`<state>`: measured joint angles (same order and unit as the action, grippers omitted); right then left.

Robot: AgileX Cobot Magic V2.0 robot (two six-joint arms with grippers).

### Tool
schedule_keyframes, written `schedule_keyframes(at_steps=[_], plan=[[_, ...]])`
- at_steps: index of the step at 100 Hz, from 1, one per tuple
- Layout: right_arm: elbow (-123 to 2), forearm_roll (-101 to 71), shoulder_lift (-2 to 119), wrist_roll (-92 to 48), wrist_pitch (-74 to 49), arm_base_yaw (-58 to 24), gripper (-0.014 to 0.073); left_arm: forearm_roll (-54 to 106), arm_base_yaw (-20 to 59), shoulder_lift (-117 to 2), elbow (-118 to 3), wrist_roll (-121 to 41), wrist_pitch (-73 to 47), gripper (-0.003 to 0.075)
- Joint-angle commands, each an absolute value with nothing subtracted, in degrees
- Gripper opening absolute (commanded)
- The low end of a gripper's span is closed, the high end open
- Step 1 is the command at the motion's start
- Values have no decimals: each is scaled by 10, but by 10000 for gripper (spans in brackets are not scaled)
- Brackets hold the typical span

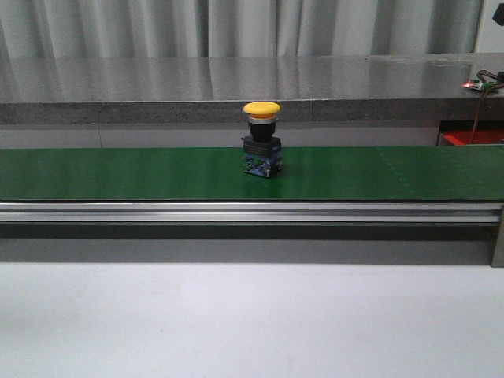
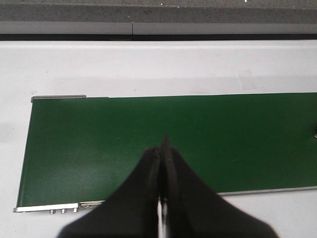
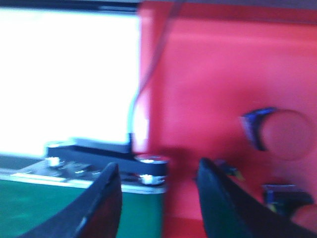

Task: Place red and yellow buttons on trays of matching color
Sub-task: 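Carry the red button into the red tray and open the right gripper, then lower the right gripper onto the yellow button on the belt and grasp it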

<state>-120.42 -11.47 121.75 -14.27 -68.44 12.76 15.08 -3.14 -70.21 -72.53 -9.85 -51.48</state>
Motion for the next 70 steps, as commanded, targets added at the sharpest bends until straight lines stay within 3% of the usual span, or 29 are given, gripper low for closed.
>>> schedule_keyframes(at_steps=[1, 32, 70], plan=[[-1223, -138, 1164, -151, -690, 118, 346, 165, -27, -685, -740, -99, -480, -19], [-1179, -178, 1100, -159, -710, 83, 346, 165, -27, -685, -740, -99, -480, -20], [-957, -193, 951, -165, -636, 34, 346, 165, -27, -685, -740, -99, -485, -19]])
